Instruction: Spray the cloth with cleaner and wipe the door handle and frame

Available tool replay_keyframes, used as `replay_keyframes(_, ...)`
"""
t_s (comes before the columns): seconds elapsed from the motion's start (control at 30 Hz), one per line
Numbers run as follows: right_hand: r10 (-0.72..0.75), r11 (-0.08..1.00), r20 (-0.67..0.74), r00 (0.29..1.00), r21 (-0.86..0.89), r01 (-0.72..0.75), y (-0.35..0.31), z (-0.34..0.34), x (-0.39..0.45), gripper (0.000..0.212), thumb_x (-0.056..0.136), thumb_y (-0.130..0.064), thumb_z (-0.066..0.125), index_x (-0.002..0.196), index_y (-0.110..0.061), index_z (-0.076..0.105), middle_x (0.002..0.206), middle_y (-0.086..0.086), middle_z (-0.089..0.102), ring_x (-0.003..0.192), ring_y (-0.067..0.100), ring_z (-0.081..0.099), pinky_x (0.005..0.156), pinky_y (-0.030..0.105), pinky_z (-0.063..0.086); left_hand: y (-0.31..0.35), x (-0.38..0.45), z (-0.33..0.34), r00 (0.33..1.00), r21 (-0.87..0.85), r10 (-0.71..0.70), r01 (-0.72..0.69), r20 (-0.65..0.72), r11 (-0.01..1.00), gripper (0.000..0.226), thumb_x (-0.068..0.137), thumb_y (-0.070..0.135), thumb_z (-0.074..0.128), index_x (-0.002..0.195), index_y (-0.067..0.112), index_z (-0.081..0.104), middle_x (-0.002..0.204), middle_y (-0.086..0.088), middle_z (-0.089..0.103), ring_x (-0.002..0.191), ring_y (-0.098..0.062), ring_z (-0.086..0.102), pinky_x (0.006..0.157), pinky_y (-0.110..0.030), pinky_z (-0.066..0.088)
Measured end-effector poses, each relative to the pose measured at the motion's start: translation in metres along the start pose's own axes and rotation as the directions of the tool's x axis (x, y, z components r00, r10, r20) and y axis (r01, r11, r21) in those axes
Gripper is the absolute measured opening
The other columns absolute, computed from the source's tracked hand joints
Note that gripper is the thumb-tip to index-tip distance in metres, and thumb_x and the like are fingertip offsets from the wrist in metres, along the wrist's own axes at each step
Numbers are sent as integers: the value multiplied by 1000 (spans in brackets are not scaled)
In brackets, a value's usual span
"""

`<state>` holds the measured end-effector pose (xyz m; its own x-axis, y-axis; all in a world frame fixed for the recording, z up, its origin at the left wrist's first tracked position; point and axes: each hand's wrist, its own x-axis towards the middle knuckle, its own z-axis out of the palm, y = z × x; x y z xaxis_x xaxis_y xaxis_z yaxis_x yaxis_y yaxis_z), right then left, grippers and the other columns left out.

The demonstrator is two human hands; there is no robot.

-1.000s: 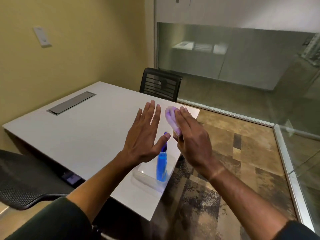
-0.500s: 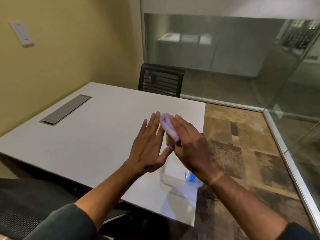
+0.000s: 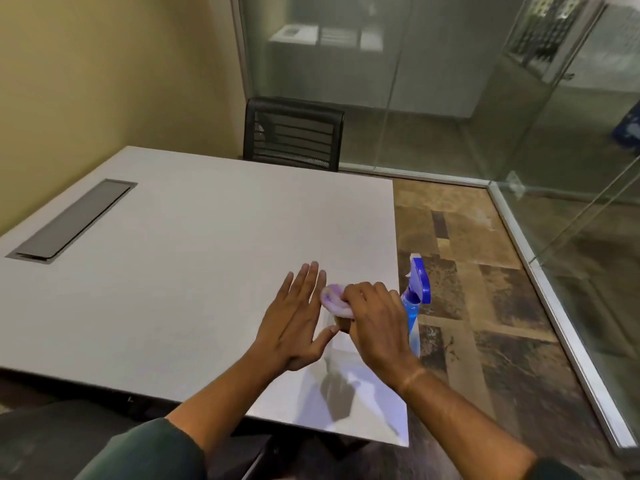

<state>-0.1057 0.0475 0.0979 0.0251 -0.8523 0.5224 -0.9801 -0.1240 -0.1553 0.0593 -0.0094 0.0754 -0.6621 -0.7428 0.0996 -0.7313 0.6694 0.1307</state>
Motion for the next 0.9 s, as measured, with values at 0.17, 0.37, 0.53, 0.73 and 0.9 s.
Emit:
replay_keyframes(0.17,112,993,233,966,-48,-104,14,36,-6,36,71,-29,84,98,-16,63,90,6,70,73,21,60,56,29,51,-8,8,24,996,38,8,-11,92,999,86,93,64,19,151,13,-19,161,-12,-19,151,-26,-17,123,-40,-10)
replay_keyframes(0.37,172,984,411,895,-41,-171,39,75,-10,40,90,-37,63,125,-21,52,125,4,61,106,23,56,82,31,52,-11,19,39,991,58,0,-8,137,998,88,93,65,16,151,11,-21,160,-13,-22,150,-26,-20,123,-42,-9)
replay_keyframes(0.53,187,982,446,875,-50,-184,42,100,-12,35,92,-30,63,123,-20,50,126,7,56,110,23,53,88,30,51,-15,21,47,990,46,-18,12,141,999,87,94,64,19,149,12,-24,160,-13,-23,149,-25,-22,121,-37,-17)
replay_keyframes(0.73,231,973,516,825,-120,-198,46,122,-21,38,90,-29,64,121,-17,47,122,12,53,105,25,53,89,31,51,-14,20,54,986,48,-40,33,160,998,87,91,66,10,149,13,-26,159,-11,-28,147,-24,-27,116,-34,-25)
replay_keyframes(0.9,243,953,650,720,-21,-302,46,123,-23,54,80,-36,66,126,-22,41,128,6,48,114,23,47,99,34,45,-13,18,56,984,62,-36,25,177,998,85,92,67,11,144,15,-32,157,-10,-30,146,-24,-29,113,-34,-27)
